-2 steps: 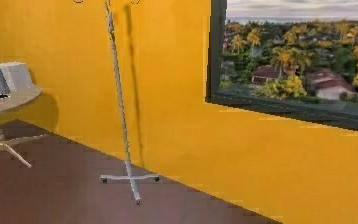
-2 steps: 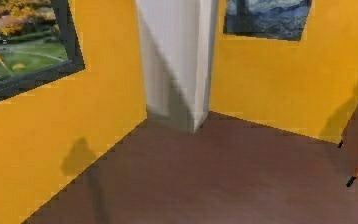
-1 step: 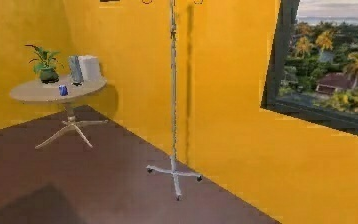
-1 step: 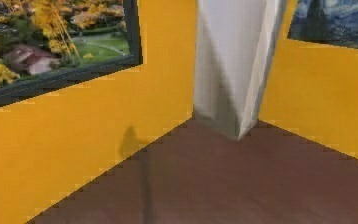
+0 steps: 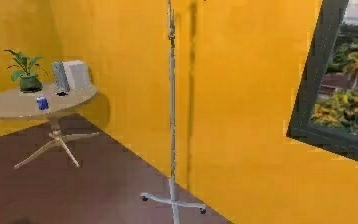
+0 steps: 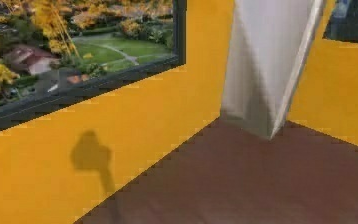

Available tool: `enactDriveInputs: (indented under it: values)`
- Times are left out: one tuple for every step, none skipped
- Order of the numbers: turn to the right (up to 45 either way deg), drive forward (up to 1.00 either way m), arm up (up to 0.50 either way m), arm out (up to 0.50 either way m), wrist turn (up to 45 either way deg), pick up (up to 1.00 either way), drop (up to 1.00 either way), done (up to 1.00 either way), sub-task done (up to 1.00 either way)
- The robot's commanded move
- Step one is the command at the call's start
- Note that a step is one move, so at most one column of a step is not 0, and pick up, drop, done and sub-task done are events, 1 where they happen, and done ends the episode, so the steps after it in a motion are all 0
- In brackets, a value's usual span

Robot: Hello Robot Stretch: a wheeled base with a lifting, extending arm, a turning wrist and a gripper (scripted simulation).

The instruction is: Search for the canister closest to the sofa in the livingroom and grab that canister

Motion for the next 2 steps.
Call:
enactDriveInputs:
  values:
    - [-45.0,0.00,0.00,0.00,0.0,0.00,0.00,0.00,0.00]
    - [0.0,1.00,0.00,0.00,0.0,0.00,0.00,0.00,0.00]
